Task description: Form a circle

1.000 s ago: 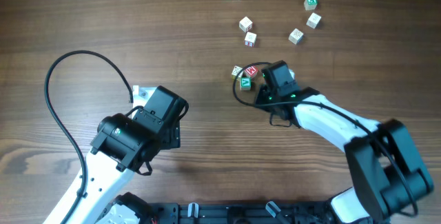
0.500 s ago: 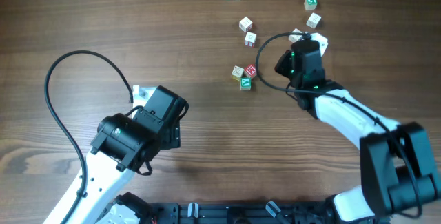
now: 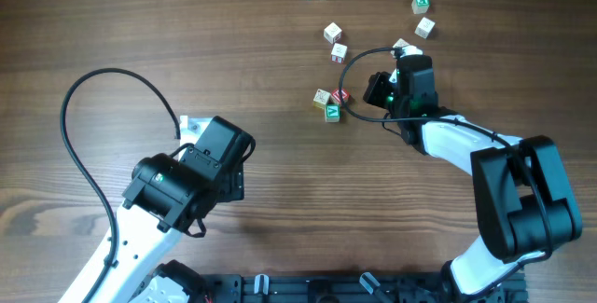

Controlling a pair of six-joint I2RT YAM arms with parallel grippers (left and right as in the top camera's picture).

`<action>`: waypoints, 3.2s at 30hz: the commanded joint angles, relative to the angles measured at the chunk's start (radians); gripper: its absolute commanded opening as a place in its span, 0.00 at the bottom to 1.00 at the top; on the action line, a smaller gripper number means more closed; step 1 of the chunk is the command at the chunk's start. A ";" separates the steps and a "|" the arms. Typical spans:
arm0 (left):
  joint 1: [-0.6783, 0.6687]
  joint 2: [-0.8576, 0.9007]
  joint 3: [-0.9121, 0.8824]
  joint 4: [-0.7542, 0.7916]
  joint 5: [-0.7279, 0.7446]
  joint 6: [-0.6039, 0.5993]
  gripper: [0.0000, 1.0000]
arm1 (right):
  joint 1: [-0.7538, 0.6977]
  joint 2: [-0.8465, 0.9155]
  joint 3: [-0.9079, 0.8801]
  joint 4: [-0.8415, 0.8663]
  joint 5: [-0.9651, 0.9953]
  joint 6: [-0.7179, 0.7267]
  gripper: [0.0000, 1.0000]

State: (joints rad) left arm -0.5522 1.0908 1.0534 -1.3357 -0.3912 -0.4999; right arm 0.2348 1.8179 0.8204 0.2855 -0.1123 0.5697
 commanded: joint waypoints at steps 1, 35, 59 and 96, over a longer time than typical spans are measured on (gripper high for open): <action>0.005 -0.006 -0.002 0.000 0.009 -0.014 1.00 | 0.000 0.011 0.006 0.006 -0.020 -0.021 0.05; 0.005 -0.006 -0.002 0.000 0.009 -0.014 1.00 | 0.002 -1.142 0.014 -0.840 0.174 -0.399 1.00; 0.005 -0.006 -0.002 0.000 0.009 -0.014 1.00 | -0.335 -1.815 -0.811 -0.060 0.106 -0.328 1.00; 0.080 -0.220 -0.169 0.671 -0.082 0.209 1.00 | -0.339 -1.808 -0.815 -0.282 0.089 -0.305 1.00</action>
State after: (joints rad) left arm -0.5323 0.9924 0.9939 -0.8207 -0.4393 -0.3702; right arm -0.0956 0.0147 0.0063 0.0002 -0.0185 0.2501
